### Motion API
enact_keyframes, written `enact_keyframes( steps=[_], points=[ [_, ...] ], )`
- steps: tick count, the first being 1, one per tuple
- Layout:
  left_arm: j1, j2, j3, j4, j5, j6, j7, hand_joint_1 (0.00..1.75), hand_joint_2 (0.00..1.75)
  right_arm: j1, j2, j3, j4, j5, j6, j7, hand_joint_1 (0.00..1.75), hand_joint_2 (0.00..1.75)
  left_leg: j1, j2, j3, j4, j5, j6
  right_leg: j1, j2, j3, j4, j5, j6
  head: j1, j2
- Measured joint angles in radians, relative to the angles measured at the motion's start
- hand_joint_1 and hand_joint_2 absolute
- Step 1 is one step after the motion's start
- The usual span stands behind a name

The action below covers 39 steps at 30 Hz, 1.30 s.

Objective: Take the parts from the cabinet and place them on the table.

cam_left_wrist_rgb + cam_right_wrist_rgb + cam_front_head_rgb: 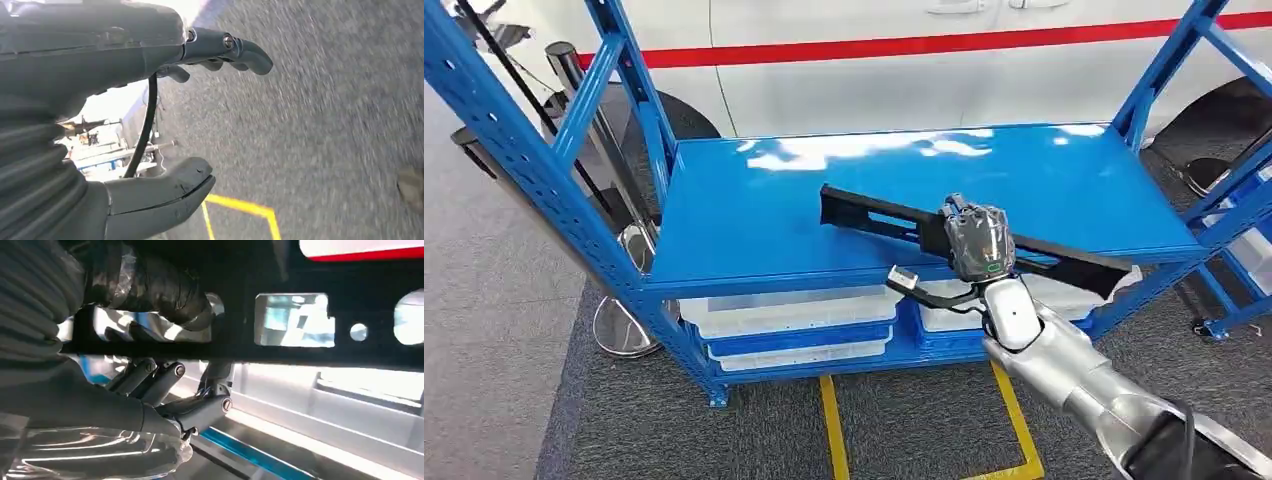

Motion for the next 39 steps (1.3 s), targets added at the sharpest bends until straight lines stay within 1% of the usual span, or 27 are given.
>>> enact_keyframes(
  steps=[2, 3, 4, 7, 8, 10, 12, 13, 14, 15, 17, 18, 19, 21, 23, 24, 25, 27, 28, 29, 30, 32, 33, 34, 37, 38, 39],
  points=[
    [-0.001, 0.0, 0.0, 0.0, -0.001, -0.001, 0.002, 0.0, 1.75, -0.005, -0.023, 0.023, -0.035, 0.0, 0.0, 0.009, 1.75, 1.75, 0.007, -0.002, -0.014, 0.026, -0.009, -0.014, -0.012, -0.001, 0.087, -0.178, 0.083, 0.012, 0.0, 0.0],
    [-0.002, 0.0, 0.0, 0.0, -0.001, -0.001, 0.002, 0.0, 1.75, -0.01, -0.027, 0.031, -0.042, 0.0, 0.0, 0.013, 1.75, 1.75, 0.005, -0.003, -0.026, 0.033, -0.011, -0.02, -0.005, 0.002, 0.1, -0.194, 0.052, 0.013, 0.001, 0.0],
    [-0.003, 0.0, 0.0, 0.0, -0.001, -0.001, 0.003, 0.0, 1.75, -0.013, -0.035, 0.039, -0.052, 0.0, 0.0, 0.016, 1.75, 1.75, 0.002, -0.004, -0.033, 0.043, -0.011, -0.025, 0.003, 0.007, 0.091, -0.19, 0.07, -0.003, -0.001, 0.0],
    [0.0, 0.0, 0.0, 0.0, -0.001, -0.001, 0.005, 0.0, 1.75, -0.017, -0.047, 0.051, -0.075, -0.001, 0.0, 0.017, 1.75, 1.75, -0.001, -0.009, -0.044, 0.044, 0.002, -0.044, 0.004, 0.003, 0.075, -0.188, 0.072, -0.022, 0.001, 0.0],
    [0.0, 0.0, 0.0, 0.0, -0.001, -0.001, 0.005, 0.0, 1.75, -0.019, -0.048, 0.055, -0.079, -0.001, 0.0, 0.017, 1.75, 1.75, 0.002, -0.007, -0.051, 0.053, -0.007, -0.048, -0.004, -0.001, 0.068, -0.196, 0.082, -0.037, 0.0, 0.0],
    [-0.001, -0.002, 0.0, 0.002, -0.001, -0.002, 0.005, 0.0, 1.75, -0.021, -0.052, 0.059, -0.09, 0.0, 0.0, 0.017, 1.75, 1.75, 0.005, 0.0, -0.08, 0.129, -0.09, -0.056, -0.001, -0.004, 0.052, -0.196, 0.095, -0.055, 0.0, 0.0],
    [-0.002, -0.002, 0.0, 0.002, -0.002, -0.001, 0.005, 0.0, 1.75, -0.021, -0.054, 0.062, -0.094, 0.0, 0.0, 0.017, 1.75, 1.75, 0.006, 0.0, -0.131, 0.282, -0.184, -0.063, 0.003, -0.009, 0.031, -0.196, 0.11, -0.058, 0.0, 0.0],
    [-0.002, -0.002, 0.0, 0.002, -0.001, -0.001, 0.005, 0.0, 1.75, -0.02, -0.055, 0.065, -0.094, -0.001, 0.0, 0.017, 1.75, 1.75, 0.006, 0.0, -0.143, 0.339, -0.2, -0.063, 0.005, -0.012, 0.019, -0.195, 0.119, -0.059, 0.0, 0.0],
    [-0.002, -0.002, 0.0, 0.002, -0.002, -0.001, 0.005, 0.0, 1.75, -0.02, -0.056, 0.067, -0.095, -0.001, 0.0, 0.017, 1.75, 1.75, 0.006, 0.0, -0.135, 0.346, -0.186, -0.061, 0.006, -0.013, 0.009, -0.195, 0.127, -0.058, 0.0, 0.0],
    [-0.002, -0.002, 0.0, 0.002, -0.001, -0.001, 0.006, 0.0, 1.75, -0.02, -0.059, 0.069, -0.103, -0.001, 0.0, 0.017, 1.75, 1.75, 0.006, 0.0, -0.108, 0.315, -0.153, -0.058, 0.007, -0.014, -0.001, -0.194, 0.135, -0.057, 0.0, 0.0],
    [-0.003, -0.002, 0.0, 0.002, -0.001, -0.002, 0.006, 0.0, 1.75, -0.021, -0.067, 0.07, -0.128, 0.0, 0.0, 0.018, 1.75, 1.75, 0.004, 0.0, -0.005, 0.162, -0.079, -0.047, 0.008, -0.014, -0.017, -0.194, 0.151, -0.052, 0.0, 0.0],
    [-0.004, -0.002, 0.0, 0.002, -0.001, -0.001, 0.006, 0.0, 1.75, -0.022, -0.073, 0.07, -0.14, -0.001, 0.0, 0.018, 1.75, 1.75, 0.002, 0.0, 0.053, 0.073, -0.079, -0.038, 0.008, -0.014, -0.02, -0.194, 0.158, -0.048, 0.0, 0.0],
    [-0.005, -0.001, 0.001, 0.002, -0.001, -0.001, 0.006, 0.0, 1.75, -0.023, -0.079, 0.07, -0.152, 0.0, 0.0, 0.019, 1.75, 1.75, -0.005, -0.001, 0.088, 0.012, -0.097, -0.036, 0.011, -0.014, -0.025, -0.194, 0.166, -0.04, 0.0, 0.0],
    [-0.005, -0.002, 0.002, 0.002, -0.001, 0.0, 0.006, 0.0, 1.75, -0.024, -0.087, 0.07, -0.175, -0.001, 0.0, 0.022, 1.75, 1.75, -0.01, -0.001, 0.072, 0.01, -0.087, -0.035, 0.005, -0.017, -0.024, -0.207, 0.187, -0.026, 0.0, 0.0],
    [-0.004, -0.002, 0.003, 0.002, -0.001, 0.0, 0.007, 0.0, 1.75, -0.024, -0.096, 0.07, -0.196, -0.001, 0.0, 0.021, 1.75, 1.75, -0.006, 0.0, 0.059, -0.007, -0.059, -0.021, 0.009, -0.014, -0.024, -0.221, 0.209, -0.009, 0.0, 0.0],
    [-0.007, -0.003, 0.003, 0.003, -0.001, 0.0, 0.007, 0.0, 1.75, -0.024, -0.101, 0.07, -0.205, -0.001, 0.0, 0.015, 1.75, 1.75, -0.002, 0.005, 0.057, -0.011, -0.042, -0.014, 0.002, -0.009, -0.036, -0.209, 0.175, -0.009, 0.001, 0.0],
    [-0.007, -0.003, 0.004, 0.003, -0.002, 0.0, 0.007, 0.0, 1.75, -0.023, -0.107, 0.07, -0.213, -0.001, 0.0, 0.006, 1.75, 1.75, -0.002, 0.005, 0.041, -0.013, -0.03, -0.003, 0.004, -0.007, -0.048, -0.168, 0.111, -0.009, 0.001, 0.0],
    [-0.005, -0.002, 0.006, 0.003, -0.002, 0.0, 0.007, 0.0, 1.75, -0.014, -0.109, 0.06, -0.24, -0.001, 0.0, -0.031, 1.75, 1.75, -0.005, 0.007, 0.012, -0.011, -0.007, 0.002, 0.004, -0.006, -0.078, -0.026, -0.006, -0.003, 0.001, 0.0],
    [-0.006, -0.002, 0.006, 0.003, -0.002, 0.0, 0.007, 0.0, 1.75, -0.005, -0.109, 0.052, -0.252, -0.001, 0.0, -0.049, 1.75, 1.75, -0.007, 0.007, -0.004, -0.008, 0.003, 0.003, 0.004, -0.006, -0.087, 0.037, -0.027, -0.001, 0.001, 0.0],
    [-0.006, -0.002, 0.007, 0.003, -0.002, 0.0, 0.007, 0.0, 1.75, 0.003, -0.109, 0.04, -0.264, -0.001, 0.0, -0.071, 1.75, 1.75, -0.009, 0.007, -0.02, -0.003, 0.011, 0.002, 0.005, -0.006, -0.085, 0.074, -0.017, 0.0, 0.0, 0.0],
    [-0.006, -0.002, 0.008, 0.003, -0.002, -0.001, 0.006, 0.0, 1.75, 0.012, -0.108, 0.023, -0.277, -0.001, 0.0, -0.101, 1.75, 1.75, -0.009, 0.007, -0.038, 0.005, 0.019, 0.001, 0.005, -0.006, -0.063, 0.07, 0.016, 0.0, 0.001, 0.0],
    [-0.005, -0.002, 0.009, 0.003, -0.003, -0.001, 0.005, 0.0, 1.75, 0.033, -0.105, -0.024, -0.306, -0.001, 0.0, -0.159, 1.75, 1.75, -0.009, 0.004, -0.072, 0.023, 0.03, -0.003, 0.006, -0.006, 0.037, -0.048, 0.079, -0.006, 0.001, 0.0],
    [-0.006, -0.002, 0.009, 0.003, -0.002, -0.001, 0.005, 0.0, 1.75, 0.039, -0.1, -0.052, -0.323, -0.001, 0.0, -0.188, 1.75, 1.75, -0.009, 0.004, -0.083, 0.033, 0.035, -0.007, 0.007, -0.005, 0.101, -0.135, 0.069, -0.012, 0.001, 0.0],
    [-0.006, -0.002, 0.01, 0.003, -0.002, -0.001, 0.005, 0.0, 1.75, 0.044, -0.094, -0.071, -0.336, -0.001, 0.0, -0.212, 1.75, 1.75, -0.015, 0.002, -0.094, 0.04, 0.04, -0.013, 0.014, -0.004, 0.143, -0.206, 0.031, -0.02, 0.0, 0.0],
    [-0.004, -0.002, 0.011, 0.003, -0.002, -0.001, 0.005, 0.0, 1.75, 0.088, -0.059, -0.15, -0.372, -0.003, 0.0, -0.328, 1.75, 1.75, -0.01, 0.003, -0.097, 0.032, 0.066, -0.03, 0.023, -0.004, 0.135, -0.219, 0.042, -0.036, 0.0, 0.0],
    [-0.001, -0.002, 0.012, 0.003, 0.0, 0.0, 0.005, 0.0, 1.75, 0.104, -0.042, -0.178, -0.38, -0.008, 0.0, -0.368, 1.75, 1.75, -0.018, 0.0, -0.103, 0.029, 0.076, -0.039, 0.014, -0.008, 0.122, -0.229, 0.057, -0.047, 0.001, 0.0],
    [-0.001, -0.002, 0.014, 0.003, 0.001, 0.0, 0.005, 0.0, 1.75, 0.113, -0.025, -0.202, -0.389, -0.016, 0.0, -0.402, 1.75, 1.75, -0.012, -0.002, -0.112, 0.043, 0.048, -0.043, 0.009, -0.015, 0.114, -0.232, 0.071, -0.054, 0.0, 0.0]
  ],
)
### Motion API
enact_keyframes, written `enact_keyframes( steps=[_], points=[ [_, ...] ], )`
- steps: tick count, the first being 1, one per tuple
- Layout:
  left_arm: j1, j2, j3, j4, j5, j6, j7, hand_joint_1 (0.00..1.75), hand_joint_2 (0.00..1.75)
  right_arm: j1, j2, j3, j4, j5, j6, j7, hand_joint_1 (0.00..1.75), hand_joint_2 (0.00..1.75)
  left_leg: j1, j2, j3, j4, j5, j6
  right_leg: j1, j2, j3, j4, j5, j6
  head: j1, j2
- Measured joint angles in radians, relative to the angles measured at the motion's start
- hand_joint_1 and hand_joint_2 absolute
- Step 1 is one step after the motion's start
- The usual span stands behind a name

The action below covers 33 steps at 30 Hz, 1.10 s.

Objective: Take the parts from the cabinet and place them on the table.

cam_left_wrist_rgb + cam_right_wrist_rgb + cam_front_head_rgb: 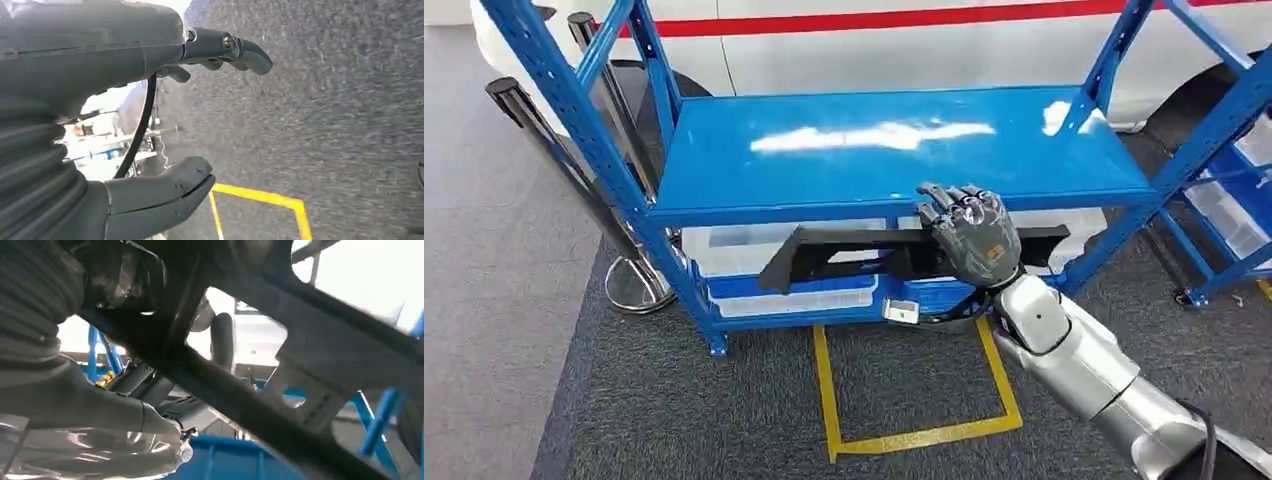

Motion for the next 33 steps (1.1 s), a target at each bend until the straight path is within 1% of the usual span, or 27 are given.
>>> enact_keyframes(
  steps=[1, 3, 4, 5, 6, 8, 9, 10, 11, 13, 14, 15, 16, 17, 18, 19, 20, 21, 23, 24, 25, 26, 29, 30, 31, 32, 33],
  points=[
    [-0.002, 0.0, 0.0, 0.0, 0.0, 0.0, 0.0, 0.0, 1.75, 0.012, 0.012, -0.022, -0.008, -0.009, 0.0, -0.03, 1.75, 1.75, 0.0, 0.002, -0.015, 0.031, -0.055, -0.005, -0.002, 0.0, -0.013, -0.002, 0.01, -0.01, 0.0, 0.0],
    [0.001, 0.0, 0.002, 0.0, 0.002, 0.0, 0.0, 0.0, 1.75, 0.032, 0.035, -0.068, -0.026, -0.03, 0.0, -0.079, 1.75, 1.75, 0.009, 0.003, -0.041, 0.162, -0.178, -0.017, -0.002, -0.001, -0.043, -0.001, 0.034, -0.012, 0.0, 0.0],
    [0.001, 0.0, 0.002, 0.0, 0.003, 0.0, 0.001, 0.0, 1.75, 0.04, 0.044, -0.084, -0.027, -0.04, 0.0, -0.099, 1.75, 1.75, 0.011, 0.003, -0.052, 0.23, -0.208, -0.021, -0.002, -0.001, -0.058, 0.001, 0.046, -0.011, 0.0, 0.0],
    [0.001, 0.0, 0.003, 0.0, 0.003, 0.0, 0.001, 0.0, 1.75, 0.049, 0.055, -0.105, -0.029, -0.046, 0.0, -0.114, 1.75, 1.75, 0.012, 0.003, -0.053, 0.278, -0.207, -0.024, -0.002, -0.003, -0.074, 0.004, 0.056, -0.01, 0.0, 0.0],
    [0.001, 0.0, 0.003, 0.0, 0.003, 0.0, 0.001, 0.0, 1.75, 0.058, 0.063, -0.124, -0.032, -0.055, 0.0, -0.126, 1.75, 1.75, 0.013, 0.003, -0.036, 0.284, -0.176, -0.026, -0.002, -0.005, -0.09, 0.007, 0.067, -0.008, 0.0, 0.0],
    [0.0, 0.001, 0.005, 0.0, 0.006, 0.0, 0.001, 0.0, 1.75, 0.066, 0.076, -0.148, -0.03, -0.087, 0.0, -0.147, 1.75, 1.75, 0.015, 0.003, 0.045, 0.193, -0.102, -0.024, -0.004, -0.006, -0.119, 0.011, 0.086, -0.002, 0.0, 0.0],
    [0.0, 0.003, 0.005, 0.0, 0.007, 0.0, 0.001, 0.0, 1.75, 0.065, 0.079, -0.159, -0.026, -0.105, 0.0, -0.159, 1.75, 1.75, 0.015, 0.003, 0.116, 0.099, -0.091, -0.019, -0.005, -0.005, -0.129, 0.014, 0.097, 0.002, -0.001, 0.0],
    [-0.002, 0.004, 0.006, 0.0, 0.009, 0.0, 0.001, 0.0, 1.75, 0.065, 0.084, -0.171, -0.02, -0.124, 0.0, -0.164, 1.75, 1.75, 0.012, 0.002, 0.185, 0.003, -0.122, -0.012, -0.003, -0.005, -0.134, 0.016, 0.104, 0.009, -0.001, 0.0],
    [-0.002, 0.005, 0.008, 0.0, 0.012, 0.0, 0.001, 0.0, 1.75, 0.062, 0.087, -0.18, -0.011, -0.143, 0.001, -0.166, 1.75, 1.75, 0.008, 0.001, 0.218, -0.065, -0.143, -0.006, -0.002, -0.005, -0.137, 0.016, 0.114, 0.017, 0.0, 0.0],
    [-0.002, 0.005, 0.014, 0.0, 0.012, 0.0, 0.0, 0.0, 1.75, 0.052, 0.095, -0.187, 0.017, -0.177, 0.005, -0.168, 1.75, 1.75, 0.003, 0.001, 0.201, -0.054, -0.127, 0.0, -0.006, -0.006, -0.134, 0.0, 0.139, 0.029, 0.0, 0.0],
    [-0.001, 0.005, 0.018, 0.0, 0.012, -0.001, 0.001, 0.0, 1.75, 0.049, 0.097, -0.187, 0.024, -0.186, 0.005, -0.168, 1.75, 1.75, 0.002, 0.002, 0.192, -0.057, -0.115, 0.01, -0.005, -0.004, -0.135, -0.008, 0.152, 0.036, 0.0, 0.0],
    [-0.002, 0.005, 0.021, 0.001, 0.012, -0.002, 0.003, 0.0, 1.75, 0.046, 0.098, -0.187, 0.033, -0.191, 0.006, -0.17, 1.75, 1.75, 0.013, 0.007, 0.188, -0.069, -0.095, 0.023, -0.007, -0.001, -0.141, -0.004, 0.14, 0.041, 0.0, 0.0],
    [-0.004, 0.005, 0.021, 0.001, 0.012, -0.003, 0.005, 0.0, 1.75, 0.045, 0.1, -0.188, 0.042, -0.195, 0.007, -0.17, 1.75, 1.75, 0.011, 0.009, 0.175, -0.068, -0.081, 0.035, -0.007, 0.002, -0.157, 0.022, 0.085, 0.038, 0.001, 0.0],
    [-0.003, 0.006, 0.022, 0.001, 0.012, -0.003, 0.005, 0.0, 1.75, 0.043, 0.102, -0.188, 0.049, -0.198, 0.007, -0.17, 1.75, 1.75, 0.01, 0.01, 0.158, -0.066, -0.068, 0.042, -0.008, 0.003, -0.175, 0.082, 0.016, 0.038, 0.0, 0.0],
    [-0.002, 0.007, 0.023, 0.001, 0.012, -0.003, 0.005, 0.0, 1.75, 0.042, 0.102, -0.188, 0.053, -0.199, 0.007, -0.17, 1.75, 1.75, 0.008, 0.01, 0.142, -0.065, -0.057, 0.043, -0.008, 0.003, -0.191, 0.153, -0.042, 0.039, 0.0, 0.0],
    [-0.001, 0.008, 0.024, 0.001, 0.012, -0.003, 0.006, 0.0, 1.75, 0.042, 0.103, -0.188, 0.061, -0.196, 0.007, -0.17, 1.75, 1.75, 0.005, 0.01, 0.123, -0.062, -0.045, 0.045, -0.008, 0.004, -0.207, 0.237, -0.082, 0.042, 0.0, 0.0],
    [-0.002, 0.008, 0.024, 0.001, 0.012, -0.003, 0.006, 0.0, 1.75, 0.042, 0.103, -0.187, 0.066, -0.187, 0.007, -0.167, 1.75, 1.75, 0.004, 0.01, 0.105, -0.057, -0.035, 0.044, -0.008, 0.004, -0.212, 0.293, -0.085, 0.044, 0.0, 0.0],
    [-0.001, 0.008, 0.025, 0.001, 0.012, -0.003, 0.007, 0.0, 1.75, 0.042, 0.103, -0.186, 0.07, -0.175, 0.007, -0.164, 1.75, 1.75, 0.004, 0.01, 0.086, -0.051, -0.027, 0.043, -0.008, 0.005, -0.201, 0.315, -0.057, 0.045, 0.0, 0.0],
    [-0.001, 0.008, 0.027, 0.001, 0.011, -0.003, 0.007, 0.0, 1.75, 0.041, 0.103, -0.184, 0.078, -0.164, 0.007, -0.156, 1.75, 1.75, 0.005, 0.01, 0.051, -0.034, -0.013, 0.037, -0.009, 0.005, -0.123, 0.239, 0.015, 0.045, 0.0, 0.0],
    [-0.001, 0.008, 0.027, 0.001, 0.011, -0.003, 0.007, 0.0, 1.75, 0.04, 0.103, -0.184, 0.08, -0.163, 0.007, -0.155, 1.75, 1.75, 0.006, 0.01, 0.037, -0.022, -0.009, 0.033, -0.01, 0.005, -0.056, 0.152, 0.028, 0.044, 0.0, 0.0],
    [0.0, 0.009, 0.028, 0.001, 0.011, -0.003, 0.007, 0.0, 1.75, 0.036, 0.103, -0.184, 0.081, -0.163, 0.007, -0.155, 1.75, 1.75, 0.004, 0.009, 0.024, -0.013, -0.006, 0.028, -0.01, 0.006, -0.005, 0.066, -0.018, 0.043, 0.0, 0.0],
    [-0.001, 0.01, 0.028, 0.001, 0.011, -0.003, 0.007, 0.0, 1.75, 0.036, 0.103, -0.184, 0.082, -0.162, 0.007, -0.155, 1.75, 1.75, 0.0, 0.009, 0.017, -0.003, -0.002, 0.023, -0.001, 0.011, 0.026, 0.016, -0.036, 0.037, -0.001, 0.0],
    [0.002, 0.011, 0.029, 0.001, 0.011, -0.003, 0.007, 0.0, 1.75, 0.034, 0.103, -0.18, 0.089, -0.159, 0.007, -0.154, 1.75, 1.75, -0.003, 0.007, 0.009, -0.01, 0.025, 0.005, 0.002, 0.01, 0.004, 0.022, -0.023, 0.017, 0.0, 0.0],
    [0.004, 0.017, 0.031, 0.001, 0.012, -0.003, 0.007, 0.0, 1.75, 0.033, 0.106, -0.177, 0.093, -0.154, 0.008, -0.154, 1.75, 1.75, -0.002, 0.006, 0.001, -0.007, 0.017, -0.001, -0.008, 0.005, -0.005, 0.018, -0.012, 0.006, 0.0, 0.0],
    [0.002, 0.017, 0.031, 0.001, 0.014, -0.004, 0.007, 0.0, 1.75, 0.031, 0.107, -0.175, 0.095, -0.15, 0.009, -0.154, 1.75, 1.75, 0.002, 0.007, -0.013, 0.013, -0.022, -0.008, -0.007, 0.002, -0.017, 0.018, -0.001, -0.005, 0.0, 0.0],
    [0.002, 0.018, 0.032, 0.001, 0.015, -0.006, 0.007, 0.0, 1.75, 0.027, 0.111, -0.172, 0.095, -0.148, 0.011, -0.154, 1.75, 1.75, 0.002, 0.007, -0.029, 0.059, -0.078, -0.012, -0.006, 0.002, -0.029, 0.018, 0.01, -0.015, 0.0, 0.0],
    [0.003, 0.022, 0.033, 0.001, 0.016, -0.009, 0.007, 0.0, 1.75, 0.022, 0.118, -0.165, 0.097, -0.148, 0.015, -0.152, 1.75, 1.75, 0.003, 0.007, -0.051, 0.138, -0.138, -0.016, -0.004, 0.001, -0.043, 0.019, 0.021, -0.017, 0.0, 0.0]
  ],
)
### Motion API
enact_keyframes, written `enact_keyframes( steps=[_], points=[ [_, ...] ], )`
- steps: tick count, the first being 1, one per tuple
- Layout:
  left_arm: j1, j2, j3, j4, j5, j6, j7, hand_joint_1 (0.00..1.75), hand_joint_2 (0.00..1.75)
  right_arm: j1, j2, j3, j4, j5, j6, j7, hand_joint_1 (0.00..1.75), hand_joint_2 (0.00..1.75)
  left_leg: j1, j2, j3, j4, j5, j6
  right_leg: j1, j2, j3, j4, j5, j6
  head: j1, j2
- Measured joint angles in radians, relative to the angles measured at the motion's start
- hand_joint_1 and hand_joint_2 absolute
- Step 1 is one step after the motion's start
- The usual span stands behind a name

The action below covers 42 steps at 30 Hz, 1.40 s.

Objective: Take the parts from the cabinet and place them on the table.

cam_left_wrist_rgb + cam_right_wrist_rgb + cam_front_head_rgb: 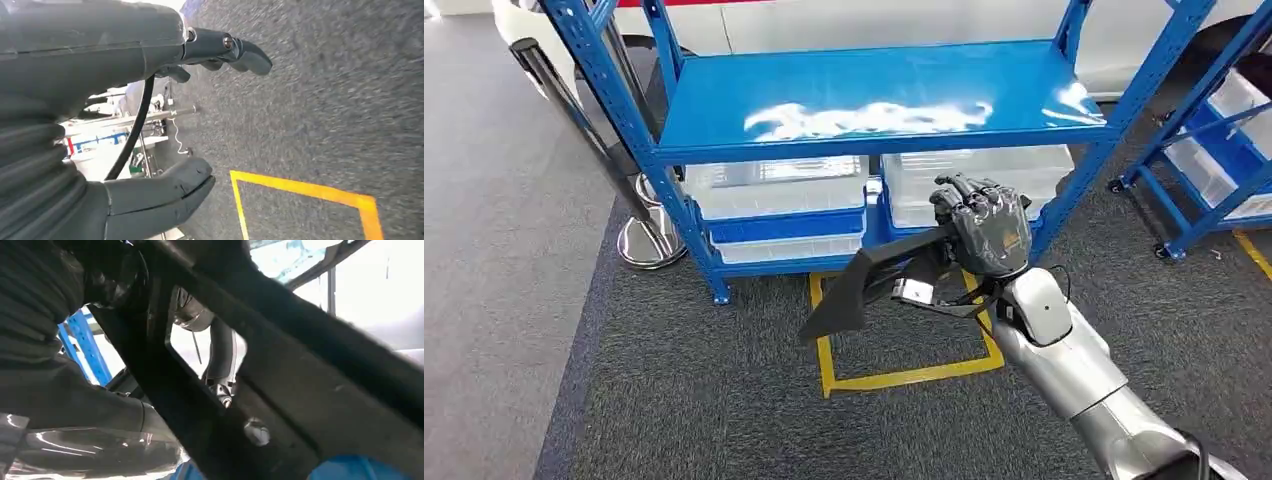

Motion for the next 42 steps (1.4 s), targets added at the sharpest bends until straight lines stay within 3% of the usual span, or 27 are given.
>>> enact_keyframes(
  steps=[2, 4, 6, 7, 8, 9, 12, 13, 14, 16, 17, 18, 19, 21, 22, 23, 24, 27, 28, 31, 32, 33, 34, 36, 37, 39, 42],
  points=[
    [-0.001, 0.008, 0.006, 0.0, 0.002, -0.003, 0.0, 0.0, 1.75, -0.005, 0.009, 0.01, 0.005, 0.0, 0.005, 0.0, 1.75, 1.75, 0.002, 0.0, -0.029, 0.137, -0.057, -0.003, 0.006, 0.0, -0.028, 0.003, 0.02, -0.003, 0.0, 0.0],
    [-0.003, 0.016, 0.012, 0.0, 0.005, -0.004, 0.001, 0.0, 1.75, -0.007, 0.022, 0.023, 0.009, 0.0, 0.007, 0.0, 1.75, 1.75, 0.001, 0.0, 0.009, 0.14, -0.009, 0.004, 0.012, -0.002, -0.056, 0.007, 0.039, -0.004, 0.0, 0.0],
    [-0.003, 0.024, 0.014, 0.0, 0.007, -0.01, 0.007, 0.0, 1.75, -0.013, 0.034, 0.037, 0.01, -0.001, 0.008, 0.009, 1.75, 1.75, -0.005, -0.001, 0.122, -0.001, 0.056, 0.026, 0.02, -0.001, -0.079, 0.01, 0.058, -0.004, -0.001, 0.0],
    [-0.005, 0.032, 0.015, 0.0, 0.007, -0.011, 0.009, 0.0, 1.75, -0.013, 0.039, 0.041, 0.008, -0.003, 0.01, 0.018, 1.75, 1.75, -0.012, -0.003, 0.191, -0.096, 0.043, 0.045, 0.017, -0.002, -0.083, 0.01, 0.066, -0.004, 0.0, 0.0],
    [-0.007, 0.036, 0.015, 0.0, 0.007, -0.013, 0.011, 0.0, 1.75, -0.015, 0.041, 0.045, 0.006, -0.006, 0.014, 0.024, 1.75, 1.75, -0.015, -0.001, 0.236, -0.172, 0.013, 0.053, 0.022, -0.002, -0.085, 0.009, 0.073, 0.002, 0.0, 0.0],
    [-0.008, 0.037, 0.016, 0.0, 0.006, -0.013, 0.012, 0.0, 1.75, -0.015, 0.041, 0.05, 0.004, -0.01, 0.016, 0.032, 1.75, 1.75, -0.016, -0.001, 0.246, -0.19, 0.012, 0.043, 0.017, -0.005, -0.085, 0.004, 0.084, 0.008, 0.0, 0.0],
    [-0.006, 0.043, 0.021, 0.001, 0.003, -0.013, 0.017, 0.0, 1.75, -0.015, 0.047, 0.066, 0.0, -0.018, 0.022, 0.035, 1.75, 1.75, -0.019, 0.0, 0.229, -0.216, 0.059, 0.058, 0.013, -0.004, -0.087, -0.021, 0.116, 0.024, 0.0, 0.0],
    [-0.008, 0.043, 0.021, 0.001, 0.002, -0.013, 0.017, 0.0, 1.75, -0.014, 0.047, 0.068, 0.0, -0.019, 0.023, 0.035, 1.75, 1.75, -0.012, 0.008, 0.226, -0.227, 0.079, 0.06, 0.01, 0.0, -0.096, -0.007, 0.082, 0.027, 0.0, 0.0],
    [-0.01, 0.043, 0.022, 0.001, 0.002, -0.013, 0.017, 0.0, 1.75, -0.016, 0.047, 0.069, 0.0, -0.019, 0.024, 0.035, 1.75, 1.75, -0.011, 0.008, 0.21, -0.23, 0.092, 0.067, 0.011, 0.003, -0.108, 0.029, 0.02, 0.03, 0.0, 0.0],
    [-0.007, 0.043, 0.022, 0.001, 0.002, -0.013, 0.017, 0.0, 1.75, -0.017, 0.047, 0.071, -0.001, -0.019, 0.024, 0.035, 1.75, 1.75, -0.01, 0.01, 0.175, -0.224, 0.116, 0.066, 0.005, 0.006, -0.137, 0.166, -0.098, 0.039, 0.0, 0.0],
    [-0.007, 0.043, 0.022, 0.001, 0.002, -0.013, 0.017, 0.0, 1.75, -0.016, 0.047, 0.072, -0.001, -0.019, 0.024, 0.035, 1.75, 1.75, -0.01, 0.011, 0.157, -0.22, 0.127, 0.065, 0.001, 0.006, -0.146, 0.231, -0.123, 0.046, 0.0, 0.0],
    [-0.007, 0.043, 0.022, 0.001, 0.002, -0.013, 0.017, 0.0, 1.75, -0.015, 0.047, 0.073, -0.001, -0.02, 0.024, 0.035, 1.75, 1.75, -0.008, 0.012, 0.135, -0.213, 0.137, 0.062, -0.002, 0.006, -0.145, 0.275, -0.115, 0.052, 0.0, 0.0],
    [-0.007, 0.043, 0.022, 0.001, 0.001, -0.013, 0.017, 0.0, 1.75, -0.015, 0.047, 0.074, -0.001, -0.02, 0.024, 0.035, 1.75, 1.75, -0.004, 0.012, 0.112, -0.203, 0.147, 0.056, -0.006, 0.006, -0.128, 0.283, -0.079, 0.058, 0.0, 0.0],
    [-0.007, 0.043, 0.022, 0.001, -0.001, -0.014, 0.017, 0.0, 1.75, -0.015, 0.047, 0.076, -0.001, -0.02, 0.024, 0.035, 1.75, 1.75, 0.009, 0.012, 0.065, -0.174, 0.16, 0.042, -0.016, 0.006, -0.035, 0.192, -0.004, 0.072, 0.0, 0.0],
    [-0.009, 0.043, 0.022, 0.001, -0.001, -0.014, 0.017, 0.0, 1.75, -0.016, 0.047, 0.076, -0.002, -0.02, 0.024, 0.035, 1.75, 1.75, 0.009, 0.012, 0.048, -0.155, 0.165, 0.035, -0.023, 0.006, 0.026, 0.114, -0.016, 0.08, 0.0, 0.0],
    [-0.008, 0.048, 0.023, 0.001, -0.001, -0.013, 0.017, 0.0, 1.75, -0.018, 0.047, 0.077, -0.004, -0.02, 0.024, 0.035, 1.75, 1.75, 0.007, 0.01, 0.032, -0.142, 0.168, 0.028, -0.013, 0.008, 0.078, 0.033, -0.071, 0.086, 0.002, 0.0],
    [-0.006, 0.047, 0.023, 0.001, -0.001, -0.013, 0.017, 0.0, 1.75, -0.017, 0.047, 0.077, -0.008, -0.02, 0.024, 0.035, 1.75, 1.75, 0.004, 0.01, 0.028, -0.138, 0.175, 0.021, -0.011, 0.01, 0.083, 0.013, -0.09, 0.06, 0.0, 0.0],
    [0.0, 0.046, 0.023, 0.002, -0.001, -0.014, 0.017, 0.0, 1.75, -0.015, 0.047, 0.077, -0.008, -0.02, 0.025, 0.035, 1.75, 1.75, 0.007, 0.009, 0.019, -0.151, 0.212, 0.002, -0.007, 0.005, 0.051, 0.013, -0.062, 0.031, 0.001, 0.0],
    [0.0, 0.046, 0.024, 0.002, -0.001, -0.014, 0.017, 0.0, 1.75, -0.016, 0.047, 0.078, -0.007, -0.021, 0.025, 0.035, 1.75, 1.75, 0.015, 0.009, 0.01, -0.141, 0.19, -0.003, -0.01, 0.0, 0.039, 0.012, -0.047, 0.02, 0.0, 0.0],
    [0.003, 0.045, 0.025, 0.002, -0.002, -0.015, 0.017, 0.0, 1.75, -0.013, 0.047, 0.078, -0.013, -0.025, 0.027, 0.036, 1.75, 1.75, 0.016, 0.008, -0.033, 0.027, -0.015, -0.013, -0.006, 0.001, -0.009, 0.012, -0.003, 0.004, 0.0, 0.0],
    [0.001, 0.045, 0.026, 0.002, -0.003, -0.015, 0.017, 0.0, 1.75, -0.012, 0.047, 0.078, -0.014, -0.03, 0.028, 0.036, 1.75, 1.75, 0.016, 0.008, -0.042, 0.096, -0.048, -0.015, -0.004, 0.001, -0.027, 0.013, 0.01, 0.004, 0.0, 0.0],
    [0.001, 0.045, 0.027, 0.002, -0.003, -0.015, 0.017, 0.0, 1.75, -0.01, 0.046, 0.078, -0.015, -0.036, 0.031, 0.036, 1.75, 1.75, 0.016, 0.008, -0.04, 0.15, -0.051, -0.014, -0.002, 0.0, -0.047, 0.014, 0.025, 0.005, 0.0, 0.0],
    [-0.001, 0.045, 0.028, 0.002, -0.004, -0.016, 0.017, 0.0, 1.75, -0.006, 0.045, 0.078, -0.016, -0.04, 0.033, 0.036, 1.75, 1.75, 0.016, 0.008, -0.023, 0.166, -0.022, -0.012, -0.001, 0.0, -0.064, 0.015, 0.038, 0.005, 0.0, 0.0],
    [-0.001, 0.045, 0.029, 0.002, -0.006, -0.017, 0.018, 0.0, 1.75, 0.002, 0.041, 0.078, -0.025, -0.042, 0.037, 0.036, 1.75, 1.75, 0.015, 0.007, 0.068, 0.091, 0.052, -0.003, 0.002, -0.001, -0.097, 0.015, 0.064, 0.009, 0.0, 0.0],
    [-0.003, 0.045, 0.029, 0.002, -0.007, -0.017, 0.018, 0.0, 1.75, 0.003, 0.037, 0.078, -0.032, -0.045, 0.041, 0.036, 1.75, 1.75, 0.013, 0.006, 0.144, 0.003, 0.054, 0.007, 0.002, 0.0, -0.11, 0.015, 0.078, 0.012, 0.0, 0.0],
    [-0.007, 0.047, 0.031, 0.002, -0.007, -0.018, 0.018, 0.0, 1.75, 0.002, 0.03, 0.078, -0.043, -0.05, 0.044, 0.036, 1.75, 1.75, 0.002, 0.002, 0.274, -0.188, -0.012, 0.018, 0.004, 0.0, -0.117, 0.016, 0.098, 0.024, 0.0, 0.0],
    [-0.006, 0.047, 0.037, 0.002, -0.006, -0.02, 0.018, 0.0, 1.75, 0.002, 0.024, 0.078, -0.05, -0.056, 0.054, 0.035, 1.75, 1.75, -0.003, 0.002, 0.258, -0.196, 0.013, 0.024, 0.0, -0.001, -0.112, -0.018, 0.146, 0.043, 0.0, 0.0]
  ],
)
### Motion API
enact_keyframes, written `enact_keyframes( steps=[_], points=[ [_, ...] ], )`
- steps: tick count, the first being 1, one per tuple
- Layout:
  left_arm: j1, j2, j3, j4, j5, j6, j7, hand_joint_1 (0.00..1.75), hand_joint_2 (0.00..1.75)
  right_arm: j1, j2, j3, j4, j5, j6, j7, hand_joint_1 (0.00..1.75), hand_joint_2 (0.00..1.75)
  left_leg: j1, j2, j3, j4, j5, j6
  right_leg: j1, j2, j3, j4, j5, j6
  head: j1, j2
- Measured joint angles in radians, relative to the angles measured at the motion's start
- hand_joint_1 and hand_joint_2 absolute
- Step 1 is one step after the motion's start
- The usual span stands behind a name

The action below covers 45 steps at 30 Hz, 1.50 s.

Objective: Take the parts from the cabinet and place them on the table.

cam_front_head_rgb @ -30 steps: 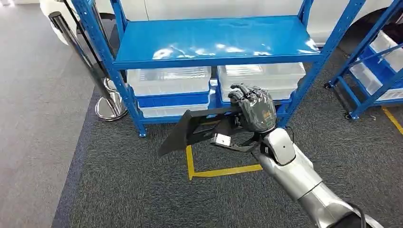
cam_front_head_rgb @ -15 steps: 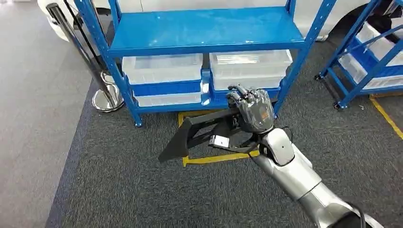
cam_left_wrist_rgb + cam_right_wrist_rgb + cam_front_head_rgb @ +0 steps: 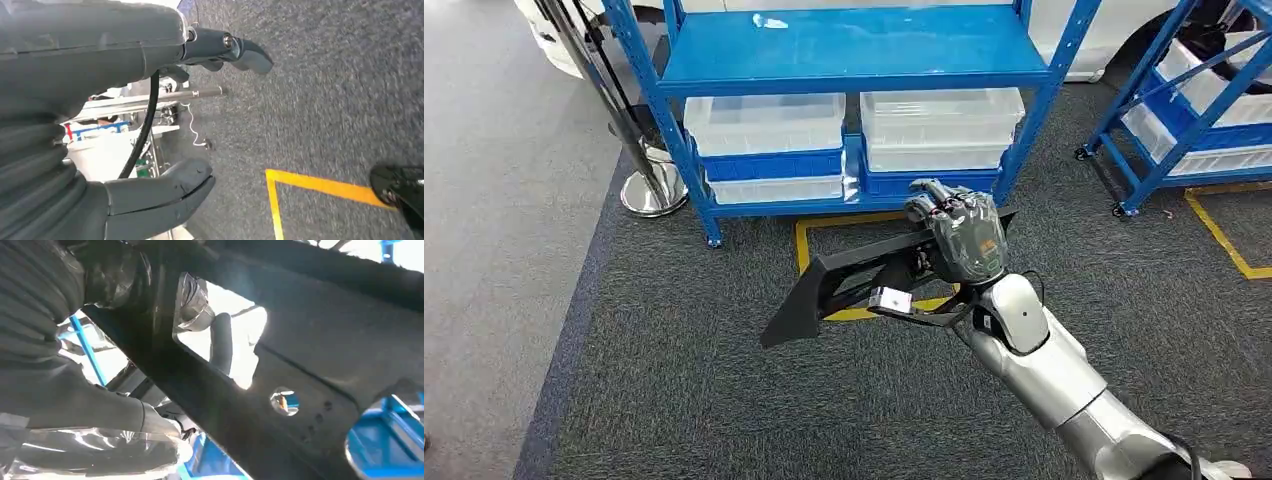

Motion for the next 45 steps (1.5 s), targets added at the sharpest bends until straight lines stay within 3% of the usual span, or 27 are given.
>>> enact_keyframes(
  steps=[1, 4, 5, 6, 8, 9, 10, 12, 13, 16, 18, 20, 22, 23, 25, 26, 27, 30, 31, 33, 35, 37, 38, 40, 41, 42, 45],
  points=[
    [0.001, -0.001, 0.001, 0.001, 0.0, -0.001, 0.0, 0.0, 1.75, 0.001, -0.006, 0.0, 0.0, -0.001, 0.003, -0.001, 1.75, 1.75, 0.016, 0.004, -0.007, -0.013, 0.022, 0.01, -0.001, 0.004, -0.011, 0.0, -0.003, 0.005, 0.0, 0.0],
    [0.001, -0.002, 0.002, 0.001, 0.001, -0.001, -0.001, 0.0, 1.75, 0.001, -0.019, 0.0, -0.004, -0.008, 0.014, 0.0, 1.75, 1.75, 0.008, 0.012, -0.062, -0.011, 0.066, 0.028, 0.003, 0.009, -0.045, 0.145, -0.208, 0.006, 0.002, 0.0],
    [0.003, -0.002, 0.002, 0.001, 0.002, -0.002, -0.004, 0.0, 1.75, 0.001, -0.02, 0.0, -0.005, -0.014, 0.017, 0.0, 1.75, 1.75, 0.006, 0.013, -0.079, -0.01, 0.077, 0.031, 0.003, 0.01, -0.055, 0.219, -0.246, 0.009, 0.002, 0.0],
    [0.003, -0.002, 0.003, 0.001, 0.002, -0.006, -0.011, 0.0, 1.75, 0.003, -0.021, 0.0, -0.005, -0.021, 0.023, 0.0, 1.75, 1.75, 0.004, 0.014, -0.099, -0.007, 0.09, 0.031, 0.003, 0.01, -0.059, 0.287, -0.249, 0.01, 0.001, 0.0],
    [0.002, -0.003, 0.004, 0.001, 0.001, -0.011, -0.028, 0.0, 1.75, 0.006, -0.03, 0.0, -0.006, -0.032, 0.031, -0.001, 1.75, 1.75, 0.002, 0.025, -0.141, 0.004, 0.112, 0.031, 0.003, 0.01, -0.042, 0.343, -0.136, 0.012, 0.001, 0.0],
    [0.003, -0.003, 0.004, 0.001, 0.001, -0.013, -0.035, 0.0, 1.75, 0.006, -0.035, 0.0, -0.006, -0.04, 0.035, -0.001, 1.75, 1.75, 0.002, 0.027, -0.16, 0.012, 0.119, 0.029, 0.003, 0.007, -0.013, 0.321, -0.089, 0.012, 0.002, 0.0],
    [0.005, -0.004, 0.004, 0.001, 0.001, -0.016, -0.041, 0.0, 1.75, 0.006, -0.039, -0.001, -0.006, -0.05, 0.038, -0.001, 1.75, 1.75, 0.002, 0.032, -0.175, 0.021, 0.126, 0.026, 0.003, -0.008, 0.043, 0.258, -0.086, 0.01, 0.002, 0.0],
    [0.01, -0.007, 0.005, 0.001, 0.003, -0.021, -0.05, 0.0, 1.75, 0.003, -0.049, -0.004, -0.016, -0.066, 0.044, -0.003, 1.75, 1.75, -0.005, 0.04, -0.187, 0.044, 0.13, 0.019, 0.016, -0.063, 0.207, 0.029, -0.203, 0.001, 0.002, 0.0],
    [0.012, -0.007, 0.007, 0.002, 0.004, -0.022, -0.053, 0.0, 1.75, 0.0, -0.05, -0.005, -0.021, -0.072, 0.045, -0.005, 1.75, 1.75, -0.007, 0.051, -0.188, 0.049, 0.135, 0.013, 0.015, -0.06, 0.226, -0.016, -0.237, -0.007, 0.001, 0.0],
    [0.013, -0.007, 0.008, 0.002, 0.003, -0.022, -0.052, 0.0, 1.75, 0.005, -0.058, -0.013, -0.023, -0.078, 0.05, -0.006, 1.75, 1.75, -0.005, 0.077, -0.194, 0.048, 0.148, -0.003, 0.012, -0.033, 0.208, -0.016, -0.21, -0.025, 0.002, 0.0],
    [0.013, -0.008, 0.009, 0.002, 0.002, -0.023, -0.051, 0.0, 1.75, 0.005, -0.059, -0.017, -0.023, -0.082, 0.054, -0.007, 1.75, 1.75, 0.004, 0.03, -0.217, 0.111, 0.069, -0.019, 0.009, -0.015, 0.191, -0.016, -0.192, -0.039, 0.001, 0.0],
    [0.018, -0.009, 0.009, 0.002, 0.0, -0.022, -0.048, 0.0, 1.75, 0.007, -0.059, -0.018, -0.023, -0.084, 0.055, -0.014, 1.75, 1.75, 0.009, 0.011, -0.269, 0.265, -0.025, -0.027, 0.01, 0.006, 0.169, -0.013, -0.175, -0.041, 0.001, 0.0],
    [0.019, -0.009, 0.01, 0.002, 0.0, -0.021, -0.048, 0.0, 1.75, 0.011, -0.059, -0.018, -0.023, -0.084, 0.056, -0.016, 1.75, 1.75, 0.01, 0.01, -0.285, 0.344, -0.039, -0.03, 0.01, 0.028, 0.15, -0.007, -0.163, -0.038, 0.001, 0.0],
    [0.019, -0.009, 0.01, 0.002, 0.0, -0.022, -0.047, 0.0, 1.75, 0.013, -0.059, -0.018, -0.023, -0.084, 0.057, -0.017, 1.75, 1.75, 0.01, 0.01, -0.26, 0.313, -0.014, -0.029, 0.009, 0.038, 0.142, -0.001, -0.16, -0.035, 0.001, 0.0],
    [0.019, -0.009, 0.01, 0.002, 0.0, -0.021, -0.046, 0.0, 1.75, 0.014, -0.059, -0.019, -0.023, -0.084, 0.058, -0.019, 1.75, 1.75, 0.014, -0.007, -0.156, 0.151, 0.06, -0.024, 0.006, 0.06, 0.129, 0.01, -0.157, -0.031, 0.001, 0.0],
    [0.019, -0.009, 0.011, 0.002, 0.0, -0.021, -0.046, 0.0, 1.75, 0.014, -0.059, -0.02, -0.023, -0.084, 0.058, -0.019, 1.75, 1.75, 0.016, -0.043, -0.117, 0.073, 0.062, -0.02, 0.004, 0.067, 0.124, 0.015, -0.156, -0.029, 0.001, 0.0],
    [0.02, -0.008, 0.012, 0.002, -0.001, -0.022, -0.046, 0.0, 1.75, 0.011, -0.059, -0.021, -0.023, -0.085, 0.058, -0.019, 1.75, 1.75, 0.016, -0.071, -0.093, 0.06, 0.048, -0.017, 0.005, 0.075, 0.114, 0.016, -0.152, -0.021, 0.001, 0.0],
    [0.017, -0.008, 0.018, 0.002, -0.002, -0.022, -0.044, 0.0, 1.75, 0.014, -0.06, -0.021, -0.023, -0.085, 0.059, -0.019, 1.75, 1.75, 0.011, -0.049, -0.105, 0.048, 0.055, -0.01, -0.001, 0.105, 0.104, 0.011, -0.134, 0.006, 0.001, 0.0],
    [0.017, -0.009, 0.019, 0.002, -0.003, -0.022, -0.044, 0.0, 1.75, 0.016, -0.061, -0.022, -0.023, -0.085, 0.059, -0.019, 1.75, 1.75, 0.018, -0.036, -0.102, 0.035, 0.064, 0.003, 0.004, 0.11, 0.101, 0.01, -0.132, 0.011, 0.001, 0.0],
    [0.015, -0.009, 0.021, 0.002, -0.003, -0.022, -0.043, 0.0, 1.75, 0.016, -0.063, -0.025, -0.023, -0.085, 0.059, -0.019, 1.75, 1.75, 0.017, -0.014, -0.104, 0.021, 0.075, 0.024, 0.003, 0.037, 0.077, 0.062, -0.177, 0.01, 0.002, 0.0],
    [0.017, -0.009, 0.023, 0.002, -0.003, -0.022, -0.043, 0.0, 1.75, 0.017, -0.063, -0.025, -0.023, -0.085, 0.059, -0.018, 1.75, 1.75, 0.012, 0.01, -0.114, 0.023, 0.079, 0.03, 0.001, 0.021, 0.003, 0.225, -0.262, 0.018, 0.002, 0.0],
    [0.019, -0.009, 0.025, 0.002, -0.003, -0.022, -0.043, 0.0, 1.75, 0.024, -0.063, -0.025, -0.022, -0.085, 0.059, -0.018, 1.75, 1.75, 0.009, 0.032, -0.124, 0.029, 0.081, 0.031, 0.001, 0.018, -0.034, 0.314, -0.283, 0.022, 0.002, 0.0],
    [0.019, -0.009, 0.025, 0.002, -0.003, -0.022, -0.043, 0.0, 1.75, 0.025, -0.063, -0.025, -0.022, -0.085, 0.059, -0.018, 1.75, 1.75, 0.008, 0.043, -0.127, 0.032, 0.081, 0.03, 0.001, 0.016, -0.018, 0.29, -0.261, 0.021, 0.002, 0.0],
    [0.017, -0.009, 0.025, 0.002, -0.003, -0.022, -0.043, 0.0, 1.75, 0.024, -0.063, -0.025, -0.023, -0.085, 0.059, -0.018, 1.75, 1.75, 0.006, 0.064, -0.128, 0.037, 0.08, 0.029, 0.003, 0.0, 0.075, 0.134, -0.184, 0.016, 0.002, 0.0],
    [0.016, -0.01, 0.025, 0.002, -0.003, -0.022, -0.043, 0.0, 1.75, 0.023, -0.063, -0.026, -0.023, -0.085, 0.059, -0.018, 1.75, 1.75, 0.004, 0.073, -0.127, 0.039, 0.079, 0.027, 0.007, -0.041, 0.129, 0.045, -0.156, 0.01, 0.002, 0.0],
    [0.017, -0.01, 0.025, 0.002, -0.003, -0.022, -0.043, 0.0, 1.75, 0.02, -0.063, -0.026, -0.023, -0.085, 0.059, -0.018, 1.75, 1.75, -0.004, 0.082, -0.129, 0.042, 0.077, 0.021, 0.022, -0.08, 0.137, 0.014, -0.172, 0.002, 0.002, 0.0],
    [0.014, -0.01, 0.026, 0.002, -0.003, -0.022, -0.04, 0.0, 1.75, 0.024, -0.065, -0.026, -0.023, -0.085, 0.058, -0.018, 1.75, 1.75, -0.003, 0.109, -0.126, 0.041, 0.081, 0.009, 0.024, -0.04, 0.125, 0.013, -0.159, -0.011, 0.002, 0.0]
  ],
)
